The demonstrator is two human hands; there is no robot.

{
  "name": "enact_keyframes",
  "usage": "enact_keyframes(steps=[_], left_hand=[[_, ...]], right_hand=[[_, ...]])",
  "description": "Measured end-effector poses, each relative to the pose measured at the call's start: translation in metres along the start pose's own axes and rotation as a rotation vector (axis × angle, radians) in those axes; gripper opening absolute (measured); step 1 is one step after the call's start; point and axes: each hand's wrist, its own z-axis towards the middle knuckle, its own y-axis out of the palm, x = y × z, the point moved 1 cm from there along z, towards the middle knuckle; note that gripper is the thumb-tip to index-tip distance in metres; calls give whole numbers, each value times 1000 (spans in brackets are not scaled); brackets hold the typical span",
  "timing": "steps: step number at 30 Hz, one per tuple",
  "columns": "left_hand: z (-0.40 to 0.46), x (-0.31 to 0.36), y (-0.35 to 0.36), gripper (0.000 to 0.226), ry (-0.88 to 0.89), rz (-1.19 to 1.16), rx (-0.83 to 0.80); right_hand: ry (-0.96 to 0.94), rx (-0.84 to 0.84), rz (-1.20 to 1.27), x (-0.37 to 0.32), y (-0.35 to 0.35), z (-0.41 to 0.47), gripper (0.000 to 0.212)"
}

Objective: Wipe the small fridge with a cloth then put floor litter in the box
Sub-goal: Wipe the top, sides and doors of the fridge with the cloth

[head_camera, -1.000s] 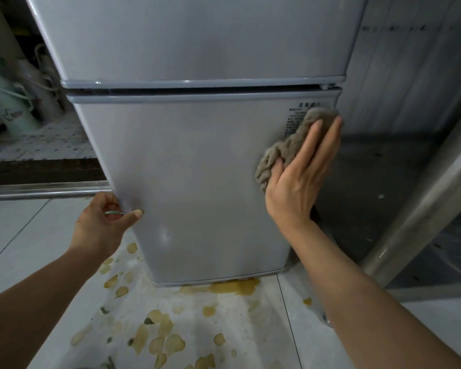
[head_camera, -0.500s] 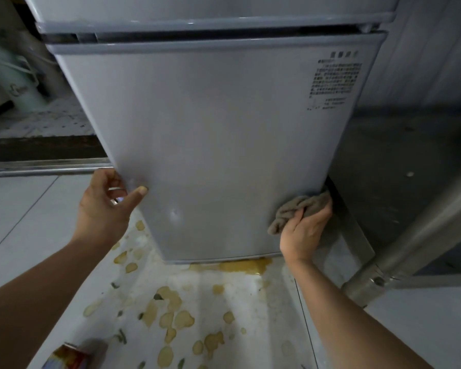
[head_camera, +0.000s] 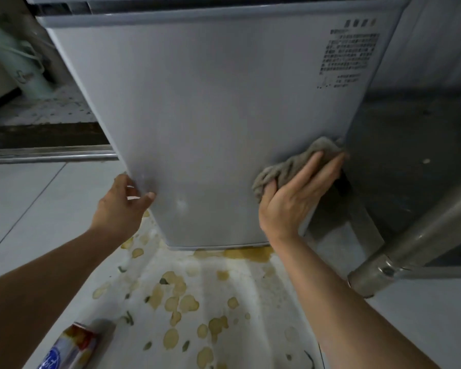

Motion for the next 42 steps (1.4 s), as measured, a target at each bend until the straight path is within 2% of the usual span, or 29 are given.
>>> enact_keyframes(steps=[2,5,7,9,13,16,18,21,23,26,29,33,35,38,40,42], left_hand=[[0,-3,3,37,-6,-29,7],[3,-6,4,36,5,-31,5],[3,-8,4,36,10,-49,1],[3,-9,5,34,12,-69,3],[6,-17,8,23,-13,-148,4],[7,-25,14,19,-75,-305,8],[6,-29,17,16,-103,-381,1],[4,-32,19,13,-118,-438,-17],[5,-33,16,10,-126,-436,-37],[6,-34,11,21,-149,-483,-83],[5,-33,5,28,-174,-575,-144],[5,-37,2,28,-202,-667,-196],[4,-41,4,29,-214,-710,-207],[3,-43,6,31,-210,-730,-223],[1,-44,4,35,-220,-752,-243],[1,-44,0,37,-226,-768,-272]], right_hand=[[-147,-183,-98,19,4,-44,84],[-182,-308,-116,33,8,-79,93],[-161,-283,-98,28,11,-71,93],[-193,-206,-55,16,13,-47,84],[-389,-50,48,-10,12,6,69],[-492,-31,14,-15,17,9,63],[-724,-144,-92,-5,20,-15,64],[-1211,-352,-260,22,23,-50,71],[-1348,-405,-304,26,21,-56,68],[-1387,-348,-294,-1,19,-39,71],[-1228,-193,-175,-52,23,-5,64],[-1109,-174,-139,-83,27,-1,54],[-1218,-202,-229,-78,29,-22,57],[-1521,-360,-334,-70,30,-44,68],[-1601,-408,-387,-75,28,-40,69],[-1584,-373,-395,-86,24,-28,67]])
